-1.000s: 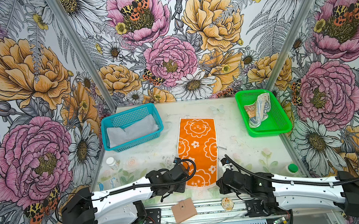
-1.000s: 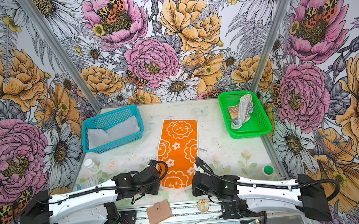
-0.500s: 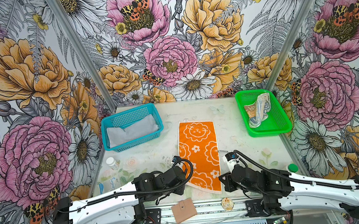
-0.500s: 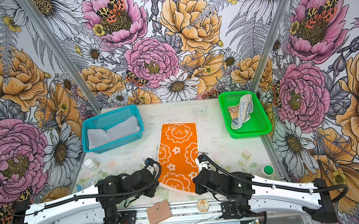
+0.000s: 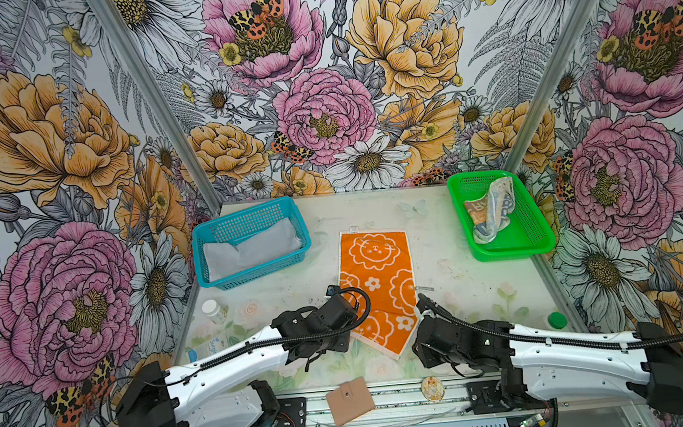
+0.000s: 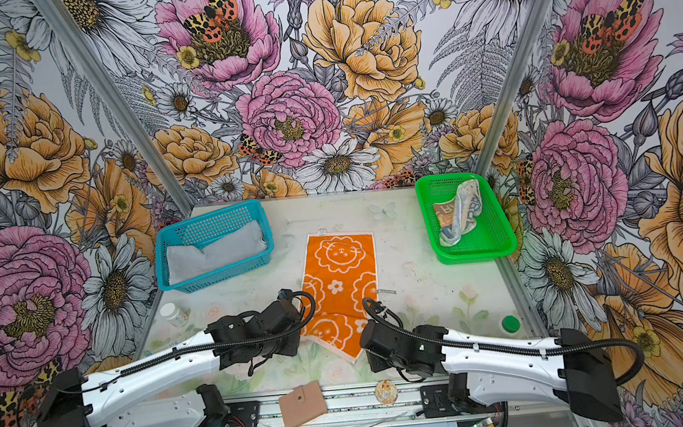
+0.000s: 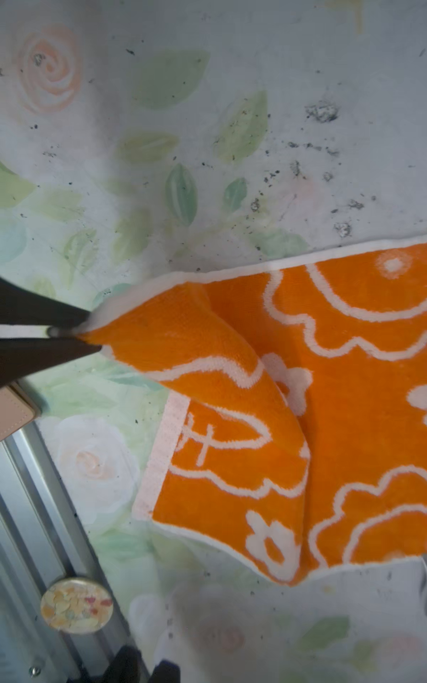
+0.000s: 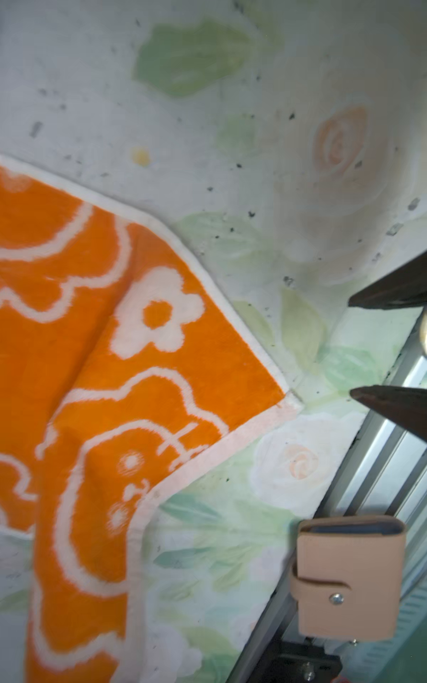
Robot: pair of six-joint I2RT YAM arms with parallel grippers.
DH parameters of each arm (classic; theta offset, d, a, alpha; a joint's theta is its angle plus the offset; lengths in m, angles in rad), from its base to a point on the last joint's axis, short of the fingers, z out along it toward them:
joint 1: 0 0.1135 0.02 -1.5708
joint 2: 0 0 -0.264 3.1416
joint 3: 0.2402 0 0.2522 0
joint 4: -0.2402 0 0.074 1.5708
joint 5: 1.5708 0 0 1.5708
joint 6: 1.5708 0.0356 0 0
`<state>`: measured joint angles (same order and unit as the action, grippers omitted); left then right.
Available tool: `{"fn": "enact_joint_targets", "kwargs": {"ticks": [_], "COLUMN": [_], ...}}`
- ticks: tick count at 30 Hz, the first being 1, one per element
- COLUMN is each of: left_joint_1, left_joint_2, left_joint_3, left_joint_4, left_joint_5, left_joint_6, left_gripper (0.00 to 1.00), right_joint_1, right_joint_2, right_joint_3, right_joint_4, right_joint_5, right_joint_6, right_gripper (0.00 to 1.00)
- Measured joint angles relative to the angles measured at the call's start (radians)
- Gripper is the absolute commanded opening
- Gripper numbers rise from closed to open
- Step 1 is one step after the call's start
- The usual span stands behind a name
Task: Fold and stack the towels
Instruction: 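Grasp the near corners of the orange towel with both grippers and lift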
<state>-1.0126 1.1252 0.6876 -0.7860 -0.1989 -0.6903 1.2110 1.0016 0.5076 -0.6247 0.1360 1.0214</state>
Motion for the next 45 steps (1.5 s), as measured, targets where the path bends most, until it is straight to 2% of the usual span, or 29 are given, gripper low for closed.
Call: {"fn": "enact_joint_targets", "kwargs": {"ticks": [6,14,24,31,34,40,45], "left_joint_1": [-0.005,-0.005,-0.006,-0.006,-0.006,-0.006,-0.006], "left_joint_2": [0.033,0.032,0.019,0.015,0.003,-0.013,-0.022], "left_joint_3": [-0.026,-0.026,-0.029,-0.030,-0.032,-0.045,-0.045], "left_joint_4": [-0.010,-0.010,-0.010,-0.010,-0.010,-0.010,-0.010], "left_joint_5": [-0.045,-0.064,-0.064,-0.064,-0.064,-0.064,-0.064], "left_joint_6": [-0.056,-0.071,-0.071,-0.071,-0.071,-0.071,-0.071], "left_gripper": [0.00,0.00,0.00,0.00,0.00,0.00,0.00], "right_joint_1": [0.038,0.052,0.051,0.044,0.044,0.044,0.038], "right_joint_2": [0.098,0.274,0.295,0.369,0.387,0.399,0.397], "right_joint_3": [-0.022,0.037,0.051,0.084,0.095,0.096,0.093], "right_joint_4": [0.123,0.231,0.264,0.276,0.282,0.279,0.278], "right_joint_5": [-0.022,-0.028,-0.006,-0.006,-0.006,-0.010,-0.017], "right_joint_6": [0.046,0.059,0.089,0.089,0.092,0.103,0.105], "right_gripper": [0.40,0.45,0.48,0.47,0.39,0.02,0.00]}}
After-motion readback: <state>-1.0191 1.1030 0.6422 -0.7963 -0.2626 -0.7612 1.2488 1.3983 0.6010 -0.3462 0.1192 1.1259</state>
